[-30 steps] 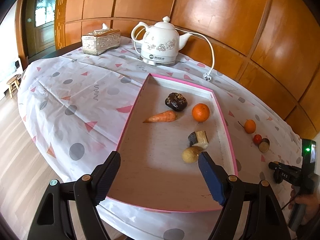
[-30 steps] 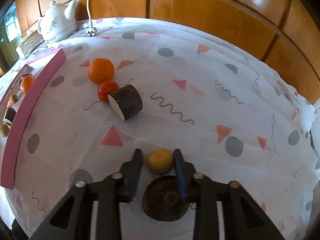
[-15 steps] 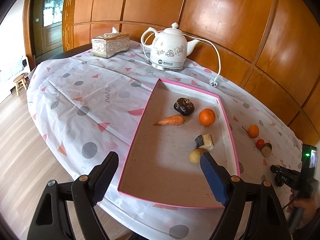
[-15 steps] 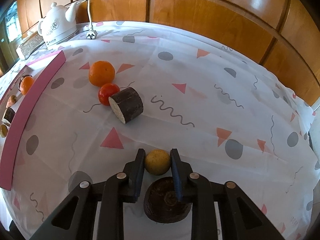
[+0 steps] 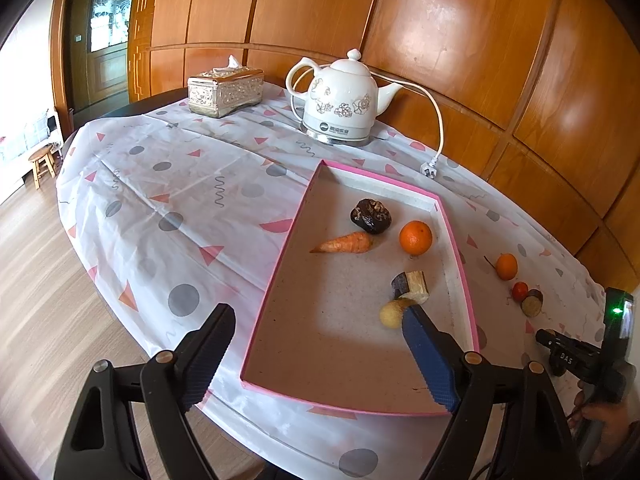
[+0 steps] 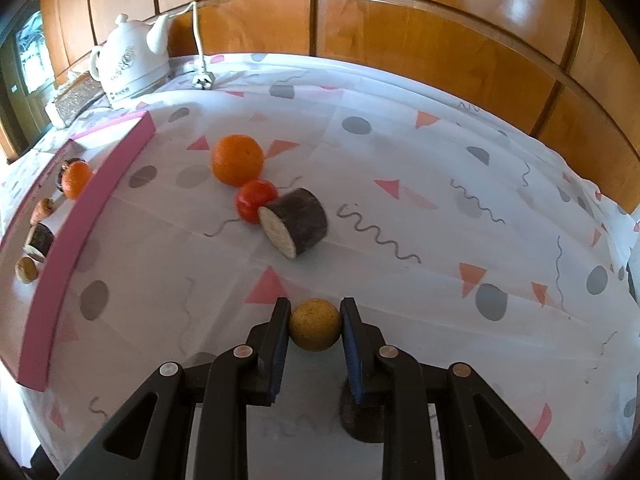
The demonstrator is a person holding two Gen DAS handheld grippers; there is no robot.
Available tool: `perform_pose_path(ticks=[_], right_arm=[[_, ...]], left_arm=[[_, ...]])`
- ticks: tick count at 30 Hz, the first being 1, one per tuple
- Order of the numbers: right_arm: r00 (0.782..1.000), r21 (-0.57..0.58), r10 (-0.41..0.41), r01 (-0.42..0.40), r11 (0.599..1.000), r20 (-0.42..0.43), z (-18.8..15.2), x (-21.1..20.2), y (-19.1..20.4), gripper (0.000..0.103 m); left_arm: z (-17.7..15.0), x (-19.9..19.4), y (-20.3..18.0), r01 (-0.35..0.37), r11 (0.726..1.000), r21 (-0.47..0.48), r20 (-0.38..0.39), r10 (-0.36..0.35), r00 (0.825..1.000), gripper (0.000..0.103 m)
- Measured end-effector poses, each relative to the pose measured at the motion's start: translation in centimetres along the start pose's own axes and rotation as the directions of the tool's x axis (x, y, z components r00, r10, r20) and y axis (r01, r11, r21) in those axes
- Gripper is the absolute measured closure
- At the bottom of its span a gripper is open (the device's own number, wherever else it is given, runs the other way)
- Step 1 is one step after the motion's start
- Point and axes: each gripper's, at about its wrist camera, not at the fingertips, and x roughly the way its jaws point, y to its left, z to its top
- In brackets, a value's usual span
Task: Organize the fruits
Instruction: 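Carry the yellow ball with the right tool into the tray and release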
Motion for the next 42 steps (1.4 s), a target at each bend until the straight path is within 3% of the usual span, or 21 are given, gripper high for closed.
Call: perform_pose_path(ticks=[11, 25, 33, 42], right_arm=[[0.986, -0.046, 0.160, -0.157, 0.986, 0.056, 0.8, -2.8, 4.7, 0.078], [0.916, -0.174, 0.397, -0.381, 0.908, 0.063, 1.9, -6.1, 13.5, 0.078], [0.899, -0.231, 0.438, -0.422, 0.877, 0.021, 1.2, -5.9, 17.1, 0.078], [0.914, -0.251, 0.406, -0.397, 0.883, -0.016, 1.0, -4.4, 18.9, 0.078]], left_arm=[[0.0, 0.2, 0.6, -0.001, 1.000, -0.020, -0.007, 0.001, 1.000, 0.017], [0.7, 0.8, 3.6, -0.042, 0.993, -0.108, -0.007, 0.042, 0.999, 0.017], [0.7, 0.9, 3.8, -0.043, 0.992, -0.116, -0.005, 0.042, 0.999, 0.017], [0.7, 0.9, 3.9, -0.042, 0.993, -0.114, -0.007, 0.042, 0.999, 0.017]])
